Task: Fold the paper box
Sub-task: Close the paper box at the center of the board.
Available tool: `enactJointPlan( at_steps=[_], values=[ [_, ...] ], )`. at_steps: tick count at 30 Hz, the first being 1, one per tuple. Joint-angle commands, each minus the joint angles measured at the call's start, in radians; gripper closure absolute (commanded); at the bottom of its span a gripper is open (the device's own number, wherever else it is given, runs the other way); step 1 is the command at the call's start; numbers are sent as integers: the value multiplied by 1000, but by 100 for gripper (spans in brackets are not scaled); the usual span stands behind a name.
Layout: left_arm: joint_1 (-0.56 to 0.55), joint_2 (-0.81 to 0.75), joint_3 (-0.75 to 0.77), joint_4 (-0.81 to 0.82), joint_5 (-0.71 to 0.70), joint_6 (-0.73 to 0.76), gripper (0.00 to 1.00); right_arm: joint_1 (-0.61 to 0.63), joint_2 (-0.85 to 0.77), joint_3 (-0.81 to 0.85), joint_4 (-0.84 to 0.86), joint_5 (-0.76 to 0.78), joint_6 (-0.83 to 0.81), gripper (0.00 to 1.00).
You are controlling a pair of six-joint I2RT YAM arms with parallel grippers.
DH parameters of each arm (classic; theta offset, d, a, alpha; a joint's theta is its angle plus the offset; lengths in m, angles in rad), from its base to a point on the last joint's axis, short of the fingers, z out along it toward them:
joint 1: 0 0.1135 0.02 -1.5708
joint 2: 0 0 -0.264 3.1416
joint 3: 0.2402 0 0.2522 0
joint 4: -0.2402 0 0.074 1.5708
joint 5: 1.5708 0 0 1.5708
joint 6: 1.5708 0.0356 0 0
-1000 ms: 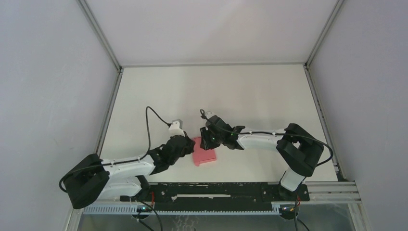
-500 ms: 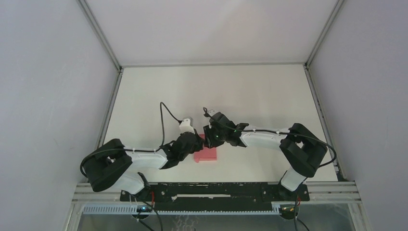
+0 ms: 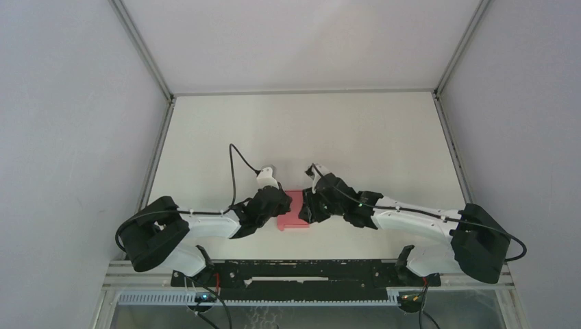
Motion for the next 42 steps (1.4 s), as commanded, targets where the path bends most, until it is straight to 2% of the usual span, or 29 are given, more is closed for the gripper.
enactJointPlan(
  at_steps=[1,12,28,42],
  values=[
    [12,30,44,-87,-12,-16,96,68,10,-49,128,12,146,58],
    [19,26,49,-89,-20,-14,96,107,142,-48,326,17,256,58],
    [34,-7,28,-90,-15,-9,96,110,263,-63,358,61,291,57],
    [36,-25,18,-122,22,-14,96,-61,221,-150,310,56,211,58]
  ],
)
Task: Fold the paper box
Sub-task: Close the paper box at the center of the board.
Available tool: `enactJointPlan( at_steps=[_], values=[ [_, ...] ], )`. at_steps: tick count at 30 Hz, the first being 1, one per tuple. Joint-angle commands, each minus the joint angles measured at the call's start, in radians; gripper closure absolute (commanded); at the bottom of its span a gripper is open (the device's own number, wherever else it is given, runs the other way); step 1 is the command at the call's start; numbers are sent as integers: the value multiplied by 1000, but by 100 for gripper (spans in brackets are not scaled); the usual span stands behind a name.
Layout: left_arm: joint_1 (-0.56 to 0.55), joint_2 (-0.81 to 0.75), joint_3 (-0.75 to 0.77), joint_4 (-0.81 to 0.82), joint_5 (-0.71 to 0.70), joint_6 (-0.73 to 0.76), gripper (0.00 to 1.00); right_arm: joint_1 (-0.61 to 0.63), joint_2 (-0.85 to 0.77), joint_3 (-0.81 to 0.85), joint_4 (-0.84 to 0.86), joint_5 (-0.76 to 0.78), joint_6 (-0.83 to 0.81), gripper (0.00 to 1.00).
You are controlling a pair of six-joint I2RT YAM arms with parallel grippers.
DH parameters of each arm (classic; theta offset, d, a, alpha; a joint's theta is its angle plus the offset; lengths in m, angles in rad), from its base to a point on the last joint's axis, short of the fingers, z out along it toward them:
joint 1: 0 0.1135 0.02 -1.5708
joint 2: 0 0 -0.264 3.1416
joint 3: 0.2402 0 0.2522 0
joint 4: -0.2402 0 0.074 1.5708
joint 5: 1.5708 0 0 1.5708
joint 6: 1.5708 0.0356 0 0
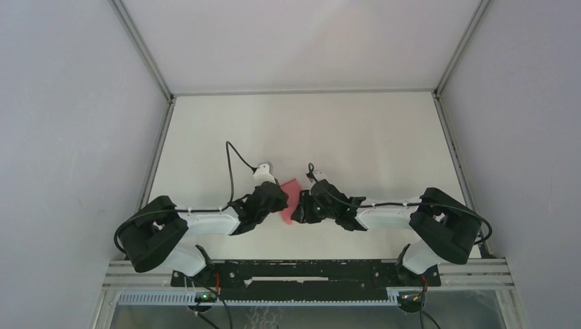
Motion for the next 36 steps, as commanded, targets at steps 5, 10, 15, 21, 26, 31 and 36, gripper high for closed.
enactJointPlan(
  at_steps=[5,10,15,21,26,31,36],
  values=[
    [-1,-26,-21,-59,43,-5,96,-150,-5,-23,-62,27,-101,58],
    [-3,-18,-21,-49,66,-9,96,-219,24,2,-62,-11,-137,58],
    [-12,-20,-17,-45,80,-15,96,-238,31,51,-104,-2,-175,58],
    [-16,-19,3,-70,80,-29,96,-238,-28,87,-183,42,-238,57],
    [-19,-19,21,-109,49,-41,96,-214,-80,119,-258,61,-277,57],
    [-25,-31,28,-124,30,-51,96,-173,-107,131,-255,49,-259,57],
    [-33,-42,39,-150,13,-56,96,-136,-52,169,-259,44,-243,57]
  ],
)
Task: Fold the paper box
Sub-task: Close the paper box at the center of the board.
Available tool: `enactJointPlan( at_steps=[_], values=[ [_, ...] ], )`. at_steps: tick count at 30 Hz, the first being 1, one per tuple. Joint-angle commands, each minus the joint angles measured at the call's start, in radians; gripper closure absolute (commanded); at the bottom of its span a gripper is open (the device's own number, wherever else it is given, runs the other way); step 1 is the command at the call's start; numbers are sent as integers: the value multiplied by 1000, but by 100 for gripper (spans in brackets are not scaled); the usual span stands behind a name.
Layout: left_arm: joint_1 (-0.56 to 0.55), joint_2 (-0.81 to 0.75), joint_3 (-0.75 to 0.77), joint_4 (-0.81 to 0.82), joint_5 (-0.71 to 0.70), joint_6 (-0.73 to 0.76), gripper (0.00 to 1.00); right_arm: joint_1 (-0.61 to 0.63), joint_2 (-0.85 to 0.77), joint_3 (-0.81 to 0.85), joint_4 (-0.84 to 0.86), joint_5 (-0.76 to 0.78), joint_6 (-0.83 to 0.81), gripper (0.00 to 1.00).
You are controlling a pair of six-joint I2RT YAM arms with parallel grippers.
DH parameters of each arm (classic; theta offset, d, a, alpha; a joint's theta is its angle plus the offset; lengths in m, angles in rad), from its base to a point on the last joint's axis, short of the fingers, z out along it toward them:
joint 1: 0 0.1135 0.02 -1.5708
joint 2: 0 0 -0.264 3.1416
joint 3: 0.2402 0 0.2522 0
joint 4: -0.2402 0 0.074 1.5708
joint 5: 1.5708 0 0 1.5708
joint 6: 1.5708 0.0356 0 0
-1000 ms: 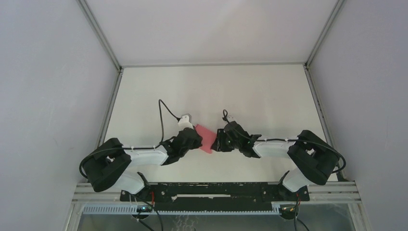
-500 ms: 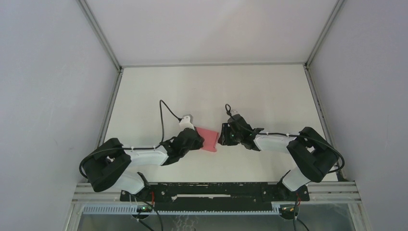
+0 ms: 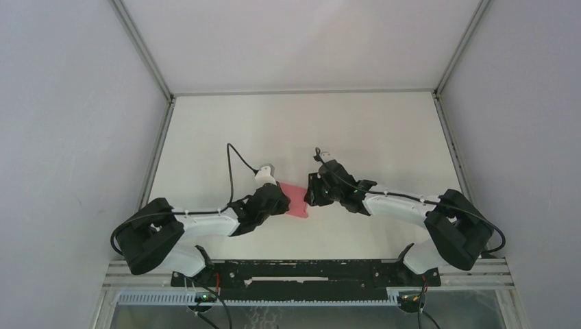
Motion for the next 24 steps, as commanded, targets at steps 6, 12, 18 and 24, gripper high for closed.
enactJointPlan(
  at_steps=[6,12,18,24],
  values=[
    [-24,-20,39,-108,-35,-23,96,53,128,95,-14,-3,-2,57],
    [-36,-29,40,-116,-32,-29,95,52,208,110,-60,20,-14,58],
    [-56,-32,44,-122,-4,-33,95,18,237,115,-76,78,-61,58],
    [-73,-73,31,-147,9,-42,95,-20,255,137,-77,75,-134,58]
  ],
)
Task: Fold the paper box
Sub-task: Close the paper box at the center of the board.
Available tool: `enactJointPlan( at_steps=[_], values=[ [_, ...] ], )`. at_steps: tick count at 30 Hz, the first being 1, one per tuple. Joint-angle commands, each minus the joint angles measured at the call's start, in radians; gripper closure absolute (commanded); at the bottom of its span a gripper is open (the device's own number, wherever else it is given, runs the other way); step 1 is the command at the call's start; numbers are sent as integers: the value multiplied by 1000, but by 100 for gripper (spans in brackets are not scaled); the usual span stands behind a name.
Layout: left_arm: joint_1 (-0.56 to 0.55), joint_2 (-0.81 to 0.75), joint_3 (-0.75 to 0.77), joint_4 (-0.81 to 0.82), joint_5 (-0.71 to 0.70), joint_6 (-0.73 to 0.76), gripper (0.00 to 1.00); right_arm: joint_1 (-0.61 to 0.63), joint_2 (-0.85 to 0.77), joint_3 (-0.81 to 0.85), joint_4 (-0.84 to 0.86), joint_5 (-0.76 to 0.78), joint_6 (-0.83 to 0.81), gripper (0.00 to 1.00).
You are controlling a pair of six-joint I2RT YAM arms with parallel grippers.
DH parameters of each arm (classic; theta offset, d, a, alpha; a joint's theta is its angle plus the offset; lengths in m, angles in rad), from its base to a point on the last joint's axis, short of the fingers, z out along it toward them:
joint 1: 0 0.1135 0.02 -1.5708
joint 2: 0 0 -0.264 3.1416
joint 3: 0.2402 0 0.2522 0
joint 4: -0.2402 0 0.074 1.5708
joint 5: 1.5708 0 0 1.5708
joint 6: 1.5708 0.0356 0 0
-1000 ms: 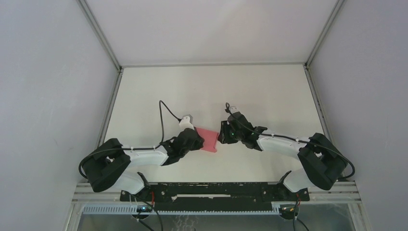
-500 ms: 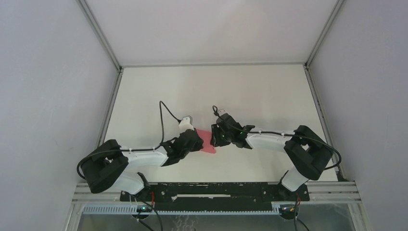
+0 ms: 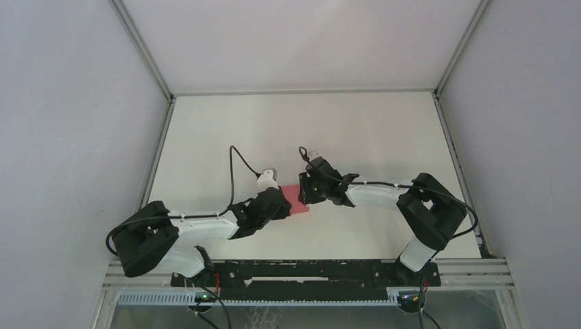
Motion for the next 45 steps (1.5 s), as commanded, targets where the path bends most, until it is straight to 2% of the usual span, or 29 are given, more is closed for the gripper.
enactJointPlan(
  at_steps=[1,10,13,18,23,28,29,30,32,33,35,36,37,39,41,43,45],
  values=[
    [-18,-52,18,-71,35,-17,95,-41,42,7,-57,61,-105,58],
    [-19,-196,20,-174,-10,10,94,-64,32,15,-57,22,-153,59],
    [-17,-276,49,-283,-46,40,94,-59,-6,12,-58,24,-159,58],
    [15,-364,97,-379,-90,102,91,-62,-109,12,-57,21,-168,54],
    [69,-352,103,-367,-79,144,89,-73,-151,12,-54,-23,-179,47],
    [96,-285,141,-348,-65,191,90,-73,-192,11,-88,7,-184,26],
    [100,-281,151,-357,-61,199,90,-70,-221,8,-98,56,-189,22],
    [100,-288,162,-364,-61,207,90,-63,-255,5,-113,102,-201,10],
    [99,-343,166,-373,-63,218,89,-14,-344,-4,-136,264,-239,3],
    [99,-379,165,-374,-68,222,84,15,-389,-8,-140,343,-270,1],
    [99,-434,174,-393,-97,239,71,28,-467,-3,-150,455,-266,0],
    [99,-451,187,-409,-110,261,68,12,-483,6,-173,466,-245,0],
    [100,-458,207,-432,-121,279,64,-15,-498,16,-194,442,-236,0],
    [102,-452,257,-488,-137,312,59,-82,-517,53,-259,270,-237,1],
    [103,-433,301,-530,-148,335,55,-125,-539,58,-278,147,-230,14],
    [106,-407,331,-561,-156,346,54,-126,-549,60,-304,125,-213,24],
    [114,-374,349,-569,-148,351,53,-124,-547,48,-324,136,-211,26]
  ],
)
